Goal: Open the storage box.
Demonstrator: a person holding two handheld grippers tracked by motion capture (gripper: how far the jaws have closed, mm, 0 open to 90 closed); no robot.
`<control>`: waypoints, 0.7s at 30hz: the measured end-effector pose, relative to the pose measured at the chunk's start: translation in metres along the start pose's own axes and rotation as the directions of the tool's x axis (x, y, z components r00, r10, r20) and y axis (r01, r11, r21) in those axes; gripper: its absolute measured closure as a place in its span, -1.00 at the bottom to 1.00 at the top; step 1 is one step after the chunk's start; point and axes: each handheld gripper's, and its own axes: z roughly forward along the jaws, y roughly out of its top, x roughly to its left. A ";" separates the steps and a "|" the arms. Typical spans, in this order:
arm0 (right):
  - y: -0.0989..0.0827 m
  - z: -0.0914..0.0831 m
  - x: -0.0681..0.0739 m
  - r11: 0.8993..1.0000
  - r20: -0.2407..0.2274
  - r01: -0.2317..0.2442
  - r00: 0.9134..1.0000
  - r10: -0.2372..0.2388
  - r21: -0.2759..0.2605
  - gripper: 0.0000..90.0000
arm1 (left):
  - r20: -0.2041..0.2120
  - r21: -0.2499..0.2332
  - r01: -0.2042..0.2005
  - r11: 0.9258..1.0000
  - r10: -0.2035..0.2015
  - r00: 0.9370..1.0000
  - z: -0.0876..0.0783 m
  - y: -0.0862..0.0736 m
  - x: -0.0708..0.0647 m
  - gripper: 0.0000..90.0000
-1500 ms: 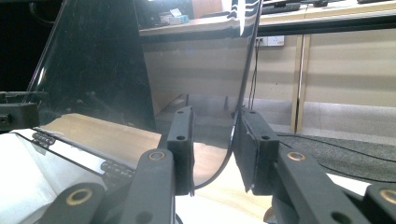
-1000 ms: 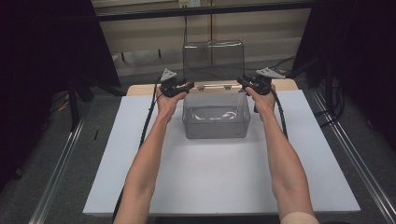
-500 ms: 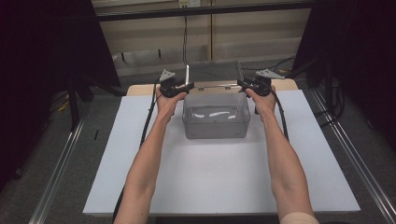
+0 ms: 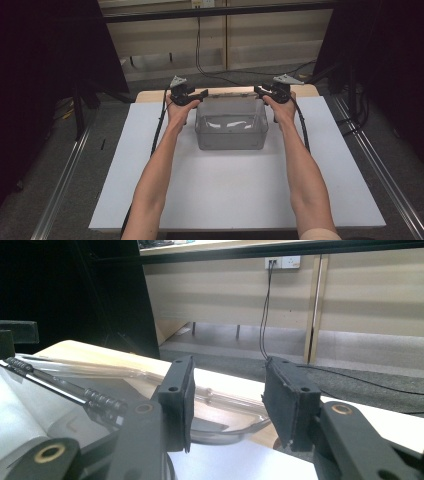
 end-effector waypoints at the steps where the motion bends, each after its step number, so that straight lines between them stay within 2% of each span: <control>1: 0.000 -0.001 0.000 1.000 -0.002 0.002 1.000 -0.002 0.002 0.24 | -0.004 0.005 -0.001 1.000 0.001 1.000 -0.001 0.001 0.000 -0.45; 7: 0.002 -0.003 0.000 1.000 0.008 0.010 1.000 -0.010 0.004 0.08 | -0.013 0.027 -0.017 0.999 0.017 1.000 -0.006 0.004 0.002 -0.63; 18: 0.007 -0.010 0.004 1.000 0.021 0.015 1.000 -0.016 0.026 -0.34 | -0.026 0.022 -0.010 1.000 0.010 1.000 -0.017 0.011 -0.001 -0.85; 21: 0.009 -0.012 0.006 1.000 0.023 0.015 1.000 -0.015 0.024 -0.46 | -0.025 0.023 -0.031 0.999 0.032 0.999 -0.021 0.013 -0.003 -0.88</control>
